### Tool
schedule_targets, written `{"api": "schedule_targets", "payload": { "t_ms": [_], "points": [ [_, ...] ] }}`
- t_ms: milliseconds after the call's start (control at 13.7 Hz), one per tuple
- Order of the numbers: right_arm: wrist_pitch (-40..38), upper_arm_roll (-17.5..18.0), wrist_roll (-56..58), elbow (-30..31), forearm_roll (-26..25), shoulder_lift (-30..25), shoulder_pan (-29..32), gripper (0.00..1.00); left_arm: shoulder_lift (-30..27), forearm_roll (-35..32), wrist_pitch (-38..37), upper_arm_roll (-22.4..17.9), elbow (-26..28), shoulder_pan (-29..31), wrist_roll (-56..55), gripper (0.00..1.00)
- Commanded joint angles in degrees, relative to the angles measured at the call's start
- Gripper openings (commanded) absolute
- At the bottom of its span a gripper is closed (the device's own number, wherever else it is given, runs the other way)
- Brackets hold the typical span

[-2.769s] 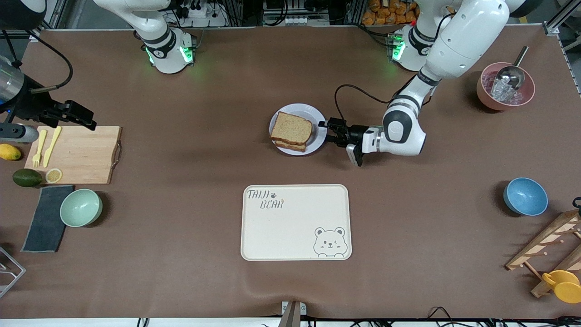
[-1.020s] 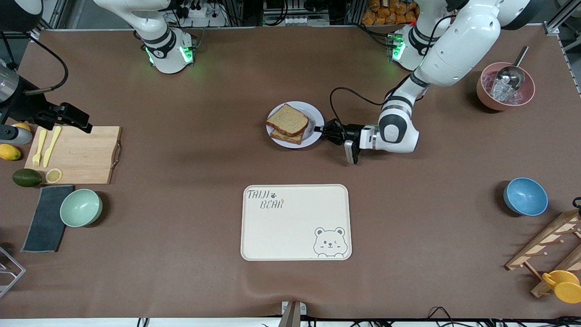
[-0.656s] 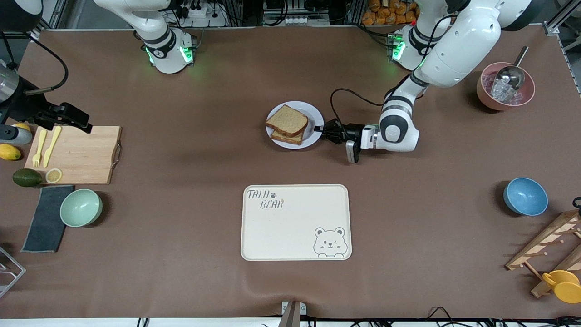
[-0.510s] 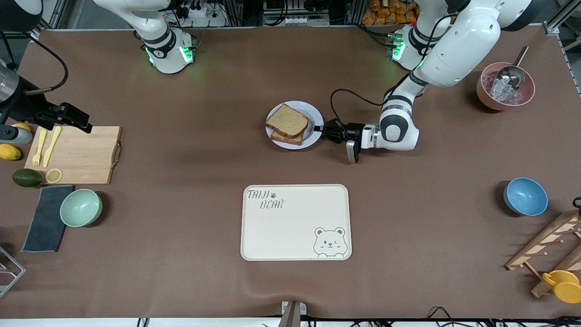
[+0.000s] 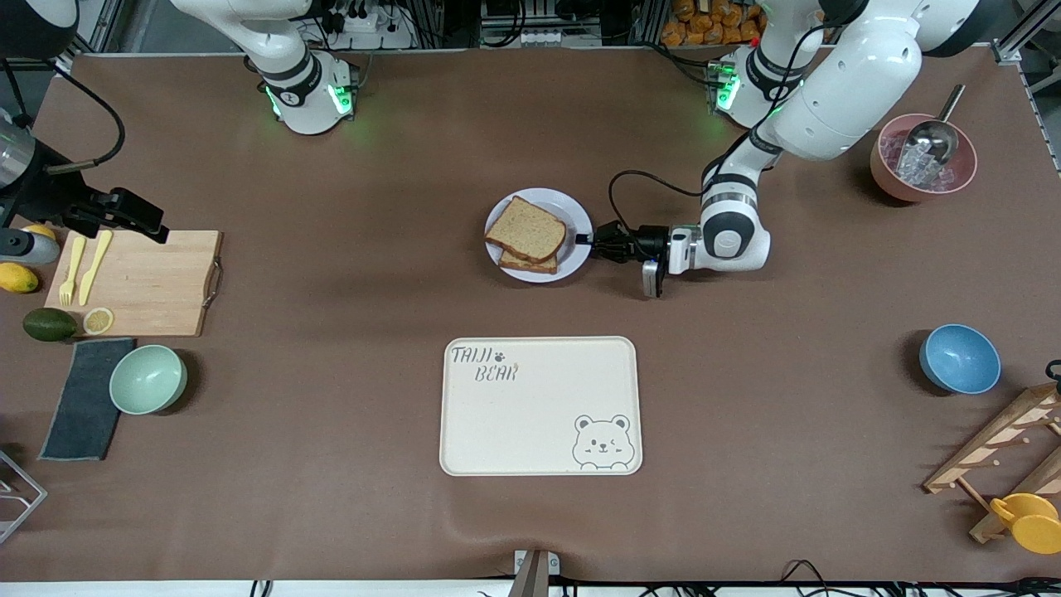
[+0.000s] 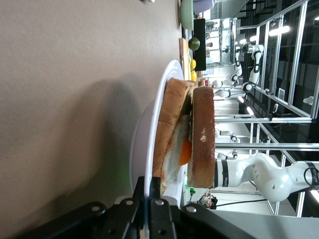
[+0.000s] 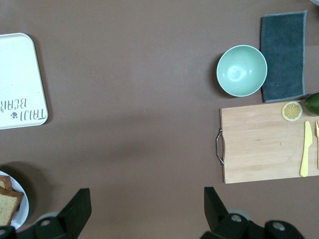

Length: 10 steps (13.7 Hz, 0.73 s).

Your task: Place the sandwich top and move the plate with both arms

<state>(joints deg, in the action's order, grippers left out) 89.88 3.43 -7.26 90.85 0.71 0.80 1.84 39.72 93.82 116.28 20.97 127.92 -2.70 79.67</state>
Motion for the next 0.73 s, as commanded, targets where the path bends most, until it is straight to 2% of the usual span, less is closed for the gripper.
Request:
{"api": "schedule_targets", "payload": {
  "t_ms": [0, 291, 656],
  "points": [
    [0.12, 0.27, 0.06, -0.06, -0.71, 0.08, 0.27, 1.00, -0.69, 1.63, -1.14, 0.56, 1.02, 3.57, -0.48, 0.00],
    [0.12, 0.27, 0.06, -0.05, -0.71, 0.08, 0.27, 1.00, -3.67, 1.63, -1.06, 1.09, 0.58, 5.33, -6.01, 0.00],
    [0.12, 0.27, 0.06, 0.12, -0.71, 0.08, 0.27, 1.00, -4.64, 1.72, -0.09, 0.74, -1.70, 8.40, -11.63, 0.00]
  ]
}}
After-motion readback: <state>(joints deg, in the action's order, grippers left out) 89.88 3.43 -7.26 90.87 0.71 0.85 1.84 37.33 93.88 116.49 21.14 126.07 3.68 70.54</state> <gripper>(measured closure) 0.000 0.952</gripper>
